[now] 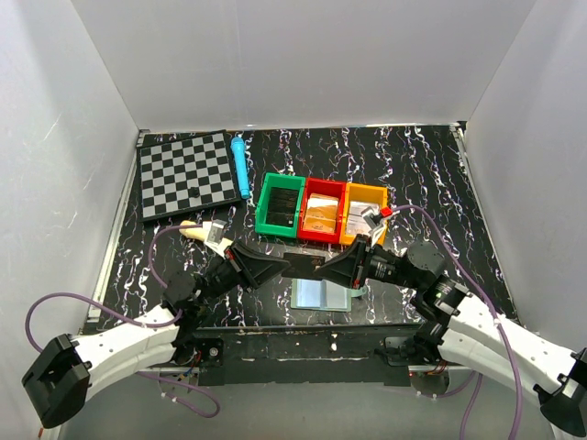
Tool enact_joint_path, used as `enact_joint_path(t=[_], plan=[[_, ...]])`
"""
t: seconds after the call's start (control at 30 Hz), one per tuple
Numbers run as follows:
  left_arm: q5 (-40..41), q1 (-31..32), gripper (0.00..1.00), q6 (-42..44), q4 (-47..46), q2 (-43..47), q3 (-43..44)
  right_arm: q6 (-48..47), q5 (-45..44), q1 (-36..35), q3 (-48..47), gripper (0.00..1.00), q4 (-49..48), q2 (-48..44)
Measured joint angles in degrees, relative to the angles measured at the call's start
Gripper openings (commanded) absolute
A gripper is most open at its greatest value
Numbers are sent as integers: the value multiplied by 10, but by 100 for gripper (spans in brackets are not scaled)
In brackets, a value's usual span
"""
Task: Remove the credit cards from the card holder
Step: Place the credit card in the storage box.
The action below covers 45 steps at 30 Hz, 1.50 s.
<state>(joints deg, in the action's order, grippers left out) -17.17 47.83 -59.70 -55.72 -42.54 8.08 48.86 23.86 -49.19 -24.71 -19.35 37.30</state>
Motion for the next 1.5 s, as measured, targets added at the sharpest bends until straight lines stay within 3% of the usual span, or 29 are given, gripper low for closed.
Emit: enact_joint_path(t=[0.1, 0.13, 0.17, 0.2, 0.23, 0.27, 0.37, 0.5, 0.6, 0.7, 0.97, 1.2, 1.5], plan=[[0, 0, 2, -2, 0, -3, 0, 7, 10, 0, 0, 3, -16, 5], [0, 0, 9, -3, 0, -3, 0, 7, 14, 0, 0, 1, -21, 6], [0, 0, 22, -3, 0, -3, 0, 8, 17, 0, 0, 1, -24, 6], [0, 0, 43, -4, 0, -3, 0, 9, 19, 0, 0, 1, -28, 5], [-2, 0, 52, -3, 0, -3, 0, 9, 21, 0, 0, 1, -31, 5], [-3, 0, 58, -2, 2, -1, 0, 9, 22, 0, 0, 1, -32, 5], [-9, 0, 65, 12, 49, 19, 9, 5, 23, 0, 0, 1, -25, -7], [-6, -6, 85, 66, 194, 88, 65, -20, 23, 0, -5, 1, 30, -46], [-7, -25, 86, 134, 320, 132, 148, -59, 37, 0, -31, 1, 105, -72], [-57, -43, 80, 205, 400, 117, 242, -101, 64, 0, -68, 1, 175, -75], [-344, -49, 52, 357, 589, -102, 473, -167, 113, 0, -97, 1, 293, -60], [-455, -50, 49, 448, 736, -223, 526, -179, 128, 0, -97, 1, 315, -57], [-468, -11, 36, 495, 795, -239, 527, -178, 137, 0, -97, 1, 312, -42]])
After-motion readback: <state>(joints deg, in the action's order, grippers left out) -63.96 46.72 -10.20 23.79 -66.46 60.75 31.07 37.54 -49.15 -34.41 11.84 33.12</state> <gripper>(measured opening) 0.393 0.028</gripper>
